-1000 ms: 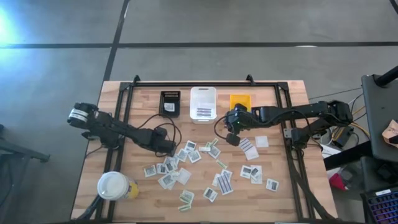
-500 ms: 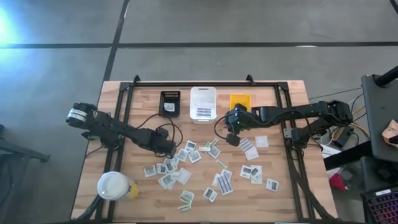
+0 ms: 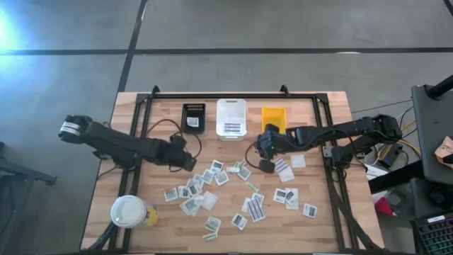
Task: Pick & Place First Aid Supplies
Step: Put the towelette pack into the black basket
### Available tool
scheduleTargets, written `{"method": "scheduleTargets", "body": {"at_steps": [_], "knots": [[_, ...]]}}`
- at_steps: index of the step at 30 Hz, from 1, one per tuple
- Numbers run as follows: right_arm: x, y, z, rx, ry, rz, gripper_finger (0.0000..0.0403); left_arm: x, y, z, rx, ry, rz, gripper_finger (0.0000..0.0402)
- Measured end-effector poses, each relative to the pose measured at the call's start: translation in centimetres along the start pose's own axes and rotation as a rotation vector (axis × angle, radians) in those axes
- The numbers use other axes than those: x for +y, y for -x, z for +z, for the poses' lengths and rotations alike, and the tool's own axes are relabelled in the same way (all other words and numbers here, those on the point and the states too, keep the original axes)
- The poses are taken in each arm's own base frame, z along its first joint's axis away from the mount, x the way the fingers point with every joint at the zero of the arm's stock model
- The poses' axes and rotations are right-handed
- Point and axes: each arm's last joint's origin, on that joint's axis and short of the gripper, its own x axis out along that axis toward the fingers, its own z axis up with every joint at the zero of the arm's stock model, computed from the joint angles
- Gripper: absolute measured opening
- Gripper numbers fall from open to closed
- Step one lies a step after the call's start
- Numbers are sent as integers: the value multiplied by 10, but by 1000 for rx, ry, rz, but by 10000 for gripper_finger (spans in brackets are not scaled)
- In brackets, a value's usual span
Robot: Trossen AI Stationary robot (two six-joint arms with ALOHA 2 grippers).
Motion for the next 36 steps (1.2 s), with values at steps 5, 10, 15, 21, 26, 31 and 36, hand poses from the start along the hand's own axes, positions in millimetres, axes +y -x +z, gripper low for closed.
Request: {"method": "scheduleTargets", "body": {"at_steps": [5,10,15,21,26,31,36], "knots": [[6,1,-1,-1,18,12,56,11,14,14,-151,1,0,0],[10,2,-2,-2,28,22,56,23,22,31,-285,-9,48,0],[14,2,-3,-2,41,31,56,33,21,53,-365,-42,93,0],[14,1,-6,6,40,27,56,45,9,86,-426,-71,145,0],[14,0,-7,9,44,26,56,57,-3,112,-442,-74,130,0],[11,0,-6,-1,53,-37,56,68,-23,131,-429,-92,124,0],[9,0,-6,-11,64,-103,56,73,-49,137,-348,-115,126,0]]}}
